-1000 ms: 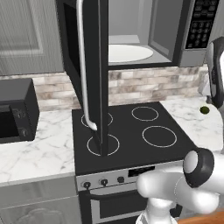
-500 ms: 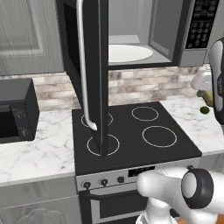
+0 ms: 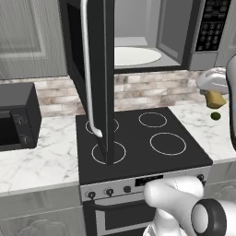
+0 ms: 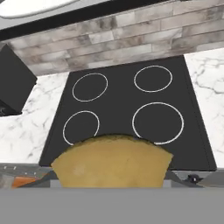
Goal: Place the sponge inside the microwave to prepare for sanitizing.
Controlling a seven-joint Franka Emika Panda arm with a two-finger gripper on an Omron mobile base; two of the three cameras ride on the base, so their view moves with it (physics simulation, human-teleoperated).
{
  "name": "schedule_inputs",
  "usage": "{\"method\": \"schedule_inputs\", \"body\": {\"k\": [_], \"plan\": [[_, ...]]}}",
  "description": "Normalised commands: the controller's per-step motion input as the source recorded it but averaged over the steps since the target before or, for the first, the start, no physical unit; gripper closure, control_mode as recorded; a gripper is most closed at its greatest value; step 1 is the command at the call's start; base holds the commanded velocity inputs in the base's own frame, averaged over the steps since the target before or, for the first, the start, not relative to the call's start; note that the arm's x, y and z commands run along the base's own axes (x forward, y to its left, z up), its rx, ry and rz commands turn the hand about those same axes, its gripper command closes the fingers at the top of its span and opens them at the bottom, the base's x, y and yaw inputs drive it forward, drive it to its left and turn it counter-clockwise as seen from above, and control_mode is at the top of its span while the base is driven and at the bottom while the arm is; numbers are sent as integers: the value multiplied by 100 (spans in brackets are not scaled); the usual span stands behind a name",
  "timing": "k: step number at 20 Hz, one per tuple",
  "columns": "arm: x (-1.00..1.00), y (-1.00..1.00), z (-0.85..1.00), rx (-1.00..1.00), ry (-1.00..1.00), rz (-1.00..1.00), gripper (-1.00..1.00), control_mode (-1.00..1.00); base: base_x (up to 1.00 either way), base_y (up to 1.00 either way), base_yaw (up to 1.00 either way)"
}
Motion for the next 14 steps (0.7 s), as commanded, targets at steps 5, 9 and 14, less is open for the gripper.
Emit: {"method": "schedule_inputs", "body": {"k": [5,9,14], "plan": [[0,31,40,0,-21,0,100,-100,0,0,0],[0,19,40,0,-17,0,100,-100,0,0,0],[0,24,32,-1,-23,0,100,-100,0,0,0]]}}
